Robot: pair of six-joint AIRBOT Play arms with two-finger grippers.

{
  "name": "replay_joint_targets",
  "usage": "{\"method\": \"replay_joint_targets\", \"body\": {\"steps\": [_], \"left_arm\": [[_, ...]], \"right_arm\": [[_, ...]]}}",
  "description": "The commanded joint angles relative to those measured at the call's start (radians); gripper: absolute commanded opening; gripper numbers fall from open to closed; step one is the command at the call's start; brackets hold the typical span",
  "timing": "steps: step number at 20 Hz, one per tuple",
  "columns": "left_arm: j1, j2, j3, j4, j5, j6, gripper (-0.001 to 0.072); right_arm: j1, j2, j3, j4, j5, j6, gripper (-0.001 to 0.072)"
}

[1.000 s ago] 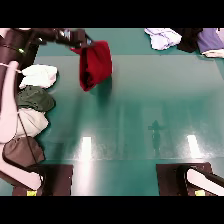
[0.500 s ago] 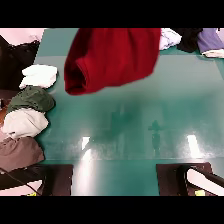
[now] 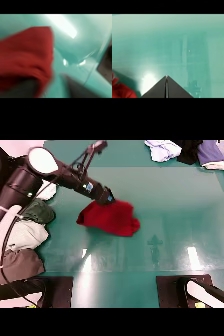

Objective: Fold the shirts.

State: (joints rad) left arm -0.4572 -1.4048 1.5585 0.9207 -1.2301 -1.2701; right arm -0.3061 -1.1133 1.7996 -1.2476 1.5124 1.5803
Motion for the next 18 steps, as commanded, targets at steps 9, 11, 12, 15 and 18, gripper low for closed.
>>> {"method": "replay_joint_targets", "body": {"steps": [9, 11, 12, 15, 18], "left_arm": [[0.26, -0.045, -0.148, 0.174, 0.015, -0.031, 0.0652], [0.26, -0.057, -0.148, 0.119, 0.084, 0.032, 0.0651], [0.26, -0.071, -0.148, 0.065, 0.091, 0.084, 0.0652], [0.26, -0.145, -0.148, -0.034, 0.06, 0.267, 0.0652], [0.26, -0.19, -0.148, -0.147, 0.022, 0.481, 0.0652]], "right_arm": [[0.001, 0.007, -0.073, 0.0, 0.036, -0.001, 0.0015], [0.001, 0.013, -0.153, 0.0, 0.037, -0.006, 0.0015], [0.001, 0.024, -0.195, 0.0, 0.02, -0.02, 0.0015], [0.001, 0.093, -0.317, -0.001, -0.087, -0.024, 0.0015], [0.001, 0.168, -0.424, -0.001, -0.163, -0.036, 0.0015]]}}
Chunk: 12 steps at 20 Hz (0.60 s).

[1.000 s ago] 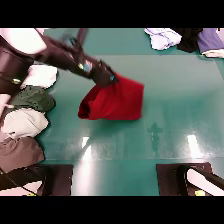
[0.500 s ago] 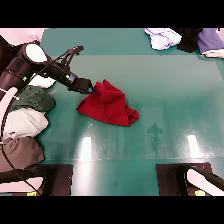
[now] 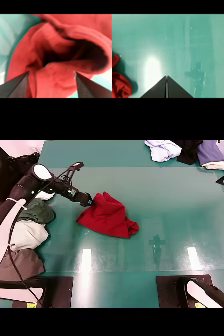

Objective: Fold the shirts.

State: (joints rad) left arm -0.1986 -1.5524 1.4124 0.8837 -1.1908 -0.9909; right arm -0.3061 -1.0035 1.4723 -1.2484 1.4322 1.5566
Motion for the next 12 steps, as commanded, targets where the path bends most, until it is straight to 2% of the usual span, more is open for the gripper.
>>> {"method": "replay_joint_targets", "body": {"steps": [1, 4, 5, 7, 8, 12], "left_arm": [[0.001, -0.051, -0.002, -0.109, 0.006, 0.205, 0.0652], [0.001, -0.072, -0.002, -0.165, 0.019, 0.228, 0.065], [-0.001, -0.077, -0.002, -0.204, 0.004, 0.265, 0.0573], [-0.014, -0.083, -0.002, -0.217, 0.002, 0.285, 0.0156], [-0.013, -0.082, 0.0, -0.219, 0.002, 0.282, 0.0026], [0.0, -0.041, 0.074, -0.148, -0.029, 0.17, 0.0025]], "right_arm": [[0.001, 0.081, -0.13, 0.0, -0.105, -0.013, 0.0015], [0.001, 0.119, -0.198, 0.022, -0.131, -0.013, 0.0015], [0.001, 0.12, -0.214, 0.046, -0.131, -0.013, 0.0015], [0.005, 0.113, -0.238, 0.106, -0.13, -0.013, 0.0015], [0.023, 0.099, -0.246, 0.138, -0.127, -0.013, 0.0015], [0.259, -0.008, -0.332, 0.148, -0.107, -0.033, 0.0018]]}}
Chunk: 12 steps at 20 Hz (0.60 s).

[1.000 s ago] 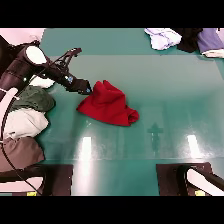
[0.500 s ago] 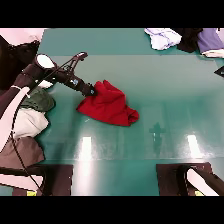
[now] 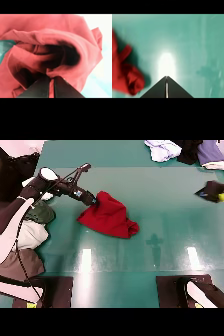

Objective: Fold the shirts.

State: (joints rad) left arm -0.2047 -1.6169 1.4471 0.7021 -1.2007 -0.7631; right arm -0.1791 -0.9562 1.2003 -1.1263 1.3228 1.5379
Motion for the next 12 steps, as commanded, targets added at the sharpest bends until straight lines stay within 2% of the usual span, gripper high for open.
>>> {"method": "replay_joint_targets", "body": {"steps": [1, 2, 3, 7, 12], "left_arm": [[0.006, 0.049, 0.055, 0.063, -0.017, -0.077, 0.0025], [0.006, 0.076, 0.066, 0.097, -0.019, -0.096, 0.0025], [0.006, 0.102, 0.068, 0.123, -0.022, -0.121, 0.0025], [0.006, 0.135, 0.068, 0.168, -0.07, -0.167, 0.0026], [0.006, 0.135, 0.068, 0.219, -0.09, -0.21, 0.0026]], "right_arm": [[0.211, -0.089, -0.103, 0.023, -0.041, -0.017, 0.019], [0.277, -0.124, -0.142, 0.028, -0.097, -0.017, 0.0546], [0.341, -0.168, -0.175, 0.034, -0.153, -0.017, 0.0636], [0.53, -0.352, -0.19, 0.034, -0.288, -0.017, 0.0633], [0.615, -0.49, -0.142, 0.034, -0.3, -0.018, 0.0629]]}}
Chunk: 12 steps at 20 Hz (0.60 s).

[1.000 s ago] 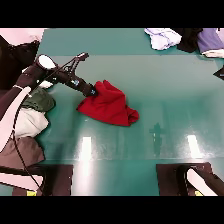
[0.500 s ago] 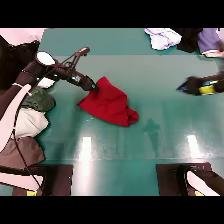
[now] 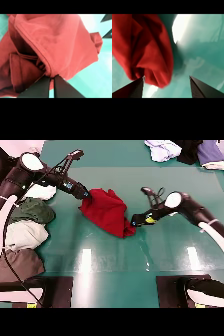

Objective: Fold the shirts.

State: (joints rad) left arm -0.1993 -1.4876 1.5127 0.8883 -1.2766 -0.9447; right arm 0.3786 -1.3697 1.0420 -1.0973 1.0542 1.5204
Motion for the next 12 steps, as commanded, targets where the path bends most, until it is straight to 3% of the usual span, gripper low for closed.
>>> {"method": "replay_joint_targets", "body": {"steps": [1, 3, 4, 5, 8, 12], "left_arm": [[0.001, 0.005, 0.002, 0.033, -0.014, -0.029, 0.0026], [0.001, 0.005, 0.002, 0.034, -0.014, -0.053, 0.0026], [0.001, 0.009, 0.002, 0.039, -0.018, -0.06, 0.0026], [0.001, 0.019, 0.003, 0.061, -0.017, -0.093, 0.0025], [0.001, 0.108, 0.01, 0.166, -0.006, -0.169, 0.0025], [0.001, 0.351, 0.01, 0.347, -0.013, -0.264, 0.0025]], "right_arm": [[0.068, -0.09, 0.025, 0.005, -0.03, 0.0, 0.061], [0.084, -0.105, 0.038, 0.005, -0.027, -0.003, 0.0308], [0.086, -0.104, 0.039, 0.001, -0.022, -0.004, 0.0059], [0.085, -0.096, 0.039, -0.006, -0.01, -0.004, 0.0014], [0.052, 0.018, 0.039, -0.093, 0.036, -0.001, 0.0012], [-0.101, 0.346, 0.039, -0.134, 0.13, 0.032, 0.0012]]}}
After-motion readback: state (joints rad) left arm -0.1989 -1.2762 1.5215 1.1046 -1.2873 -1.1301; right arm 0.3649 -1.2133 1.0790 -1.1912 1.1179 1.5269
